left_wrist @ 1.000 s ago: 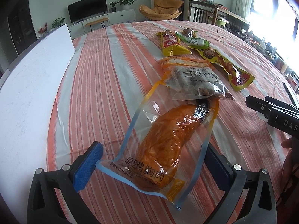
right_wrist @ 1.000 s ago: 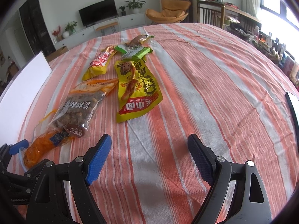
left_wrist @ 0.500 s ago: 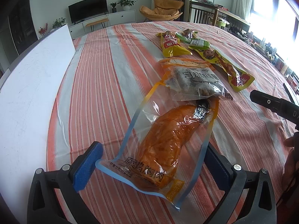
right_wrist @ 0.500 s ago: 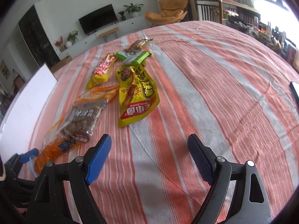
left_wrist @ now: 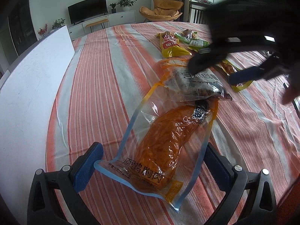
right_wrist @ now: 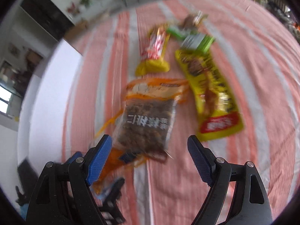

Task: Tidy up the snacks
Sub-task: 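Grasp the dark walnut bag with the right tool while the left tool grasps the chicken-breast bag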

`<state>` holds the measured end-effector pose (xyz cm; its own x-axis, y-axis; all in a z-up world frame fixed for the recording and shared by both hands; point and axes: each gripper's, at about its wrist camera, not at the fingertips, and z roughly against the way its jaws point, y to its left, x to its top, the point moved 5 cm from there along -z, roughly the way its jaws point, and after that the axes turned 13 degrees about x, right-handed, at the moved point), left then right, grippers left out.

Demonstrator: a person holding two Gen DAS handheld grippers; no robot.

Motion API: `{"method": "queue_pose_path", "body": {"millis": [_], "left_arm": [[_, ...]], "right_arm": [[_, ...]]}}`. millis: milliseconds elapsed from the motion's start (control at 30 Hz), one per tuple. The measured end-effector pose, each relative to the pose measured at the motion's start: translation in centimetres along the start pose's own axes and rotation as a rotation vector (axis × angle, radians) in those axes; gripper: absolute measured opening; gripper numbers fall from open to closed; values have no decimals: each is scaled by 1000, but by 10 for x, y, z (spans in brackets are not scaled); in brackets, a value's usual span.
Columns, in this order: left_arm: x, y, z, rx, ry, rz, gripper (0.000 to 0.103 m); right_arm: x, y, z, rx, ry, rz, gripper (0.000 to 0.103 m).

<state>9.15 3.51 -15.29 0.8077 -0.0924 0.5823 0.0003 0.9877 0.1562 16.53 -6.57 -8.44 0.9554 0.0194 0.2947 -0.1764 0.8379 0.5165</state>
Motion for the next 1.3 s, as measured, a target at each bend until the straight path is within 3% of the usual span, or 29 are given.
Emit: {"method": "queue_pose_path", "body": {"millis": [133, 200, 333, 433, 467, 500, 667, 833, 967, 1100, 1200, 1233, 1300], "left_arm": [[0, -1, 0, 1, 0, 1, 103], [1, -2, 0, 2, 0, 0, 103], [1, -2, 1, 1, 0, -1, 103], [2, -2, 0, 1, 0, -1, 103], [2, -2, 0, 1, 0, -1, 103], [2, -2, 0, 1, 0, -2, 103], [3, -3, 0, -23, 34, -41, 103], [9, 4, 3, -100, 101, -60, 93], [16, 4, 3, -142, 110, -63, 76], [21, 2, 14, -145, 69, -68, 59], [23, 12, 19, -222, 103, 44, 34], [22, 16, 18, -232, 109, 72, 9], [17, 21, 12, -237, 146, 98, 4]], "right_arm": [[21, 12, -40, -131, 84, 9, 87], [22, 19, -53, -163, 118, 40, 93], [20, 27, -69, -255, 153, 181, 97], [20, 30, -66, -237, 131, 276, 89], [21, 28, -60, -233, 111, 285, 75], [21, 26, -53, -230, 96, 282, 67], [17, 1, -27, -165, 37, 215, 65], [-8, -35, 35, 128, -75, 44, 65], [-38, -65, 87, 262, -153, -40, 66], [-66, -68, 105, 307, -213, -91, 66], [-81, -69, 113, 362, -248, -125, 66], [-83, -72, 116, 376, -253, -130, 66], [-86, -73, 115, 390, -264, -132, 66]]}}
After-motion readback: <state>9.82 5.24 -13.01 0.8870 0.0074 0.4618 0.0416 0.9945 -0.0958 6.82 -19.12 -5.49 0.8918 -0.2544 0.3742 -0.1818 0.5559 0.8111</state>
